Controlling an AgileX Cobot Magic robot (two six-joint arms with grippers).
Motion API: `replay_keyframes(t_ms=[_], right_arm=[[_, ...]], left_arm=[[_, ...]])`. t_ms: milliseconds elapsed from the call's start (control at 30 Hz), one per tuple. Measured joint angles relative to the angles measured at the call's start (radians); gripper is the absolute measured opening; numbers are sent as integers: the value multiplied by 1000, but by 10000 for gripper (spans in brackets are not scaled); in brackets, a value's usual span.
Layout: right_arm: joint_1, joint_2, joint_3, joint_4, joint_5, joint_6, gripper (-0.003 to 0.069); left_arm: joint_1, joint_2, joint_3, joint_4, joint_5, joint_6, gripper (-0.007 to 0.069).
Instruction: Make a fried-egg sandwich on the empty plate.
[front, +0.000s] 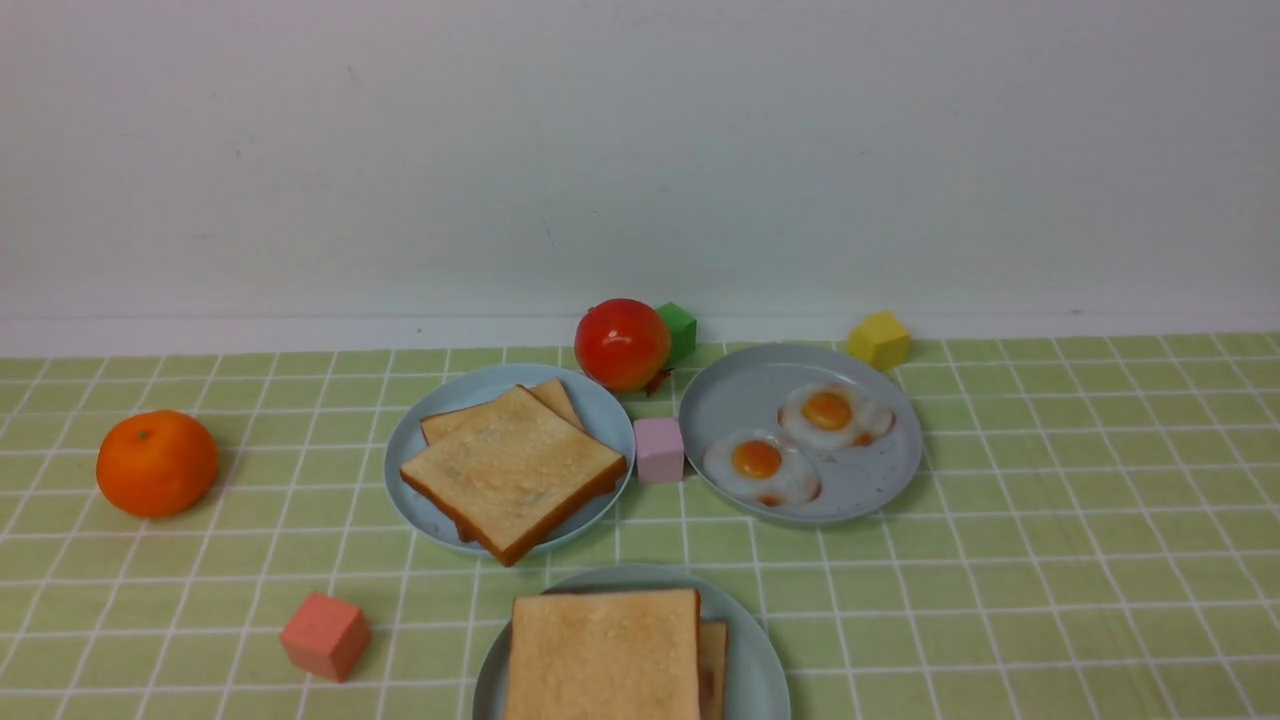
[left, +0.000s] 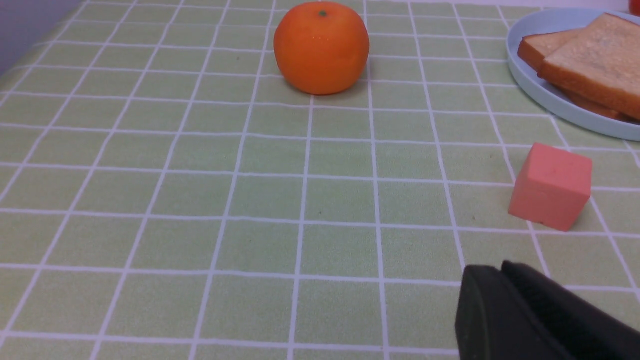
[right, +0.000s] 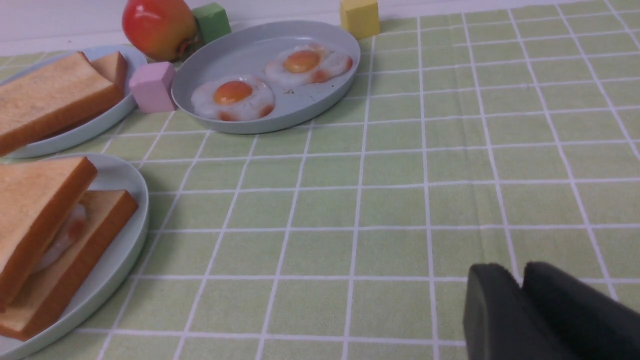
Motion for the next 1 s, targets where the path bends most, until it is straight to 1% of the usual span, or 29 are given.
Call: replay_keyframes(t_ms=[1000], right_arm=[[0, 0, 0, 0, 0, 0, 146]], left_arm=[[0, 0, 0, 0, 0, 0, 50]])
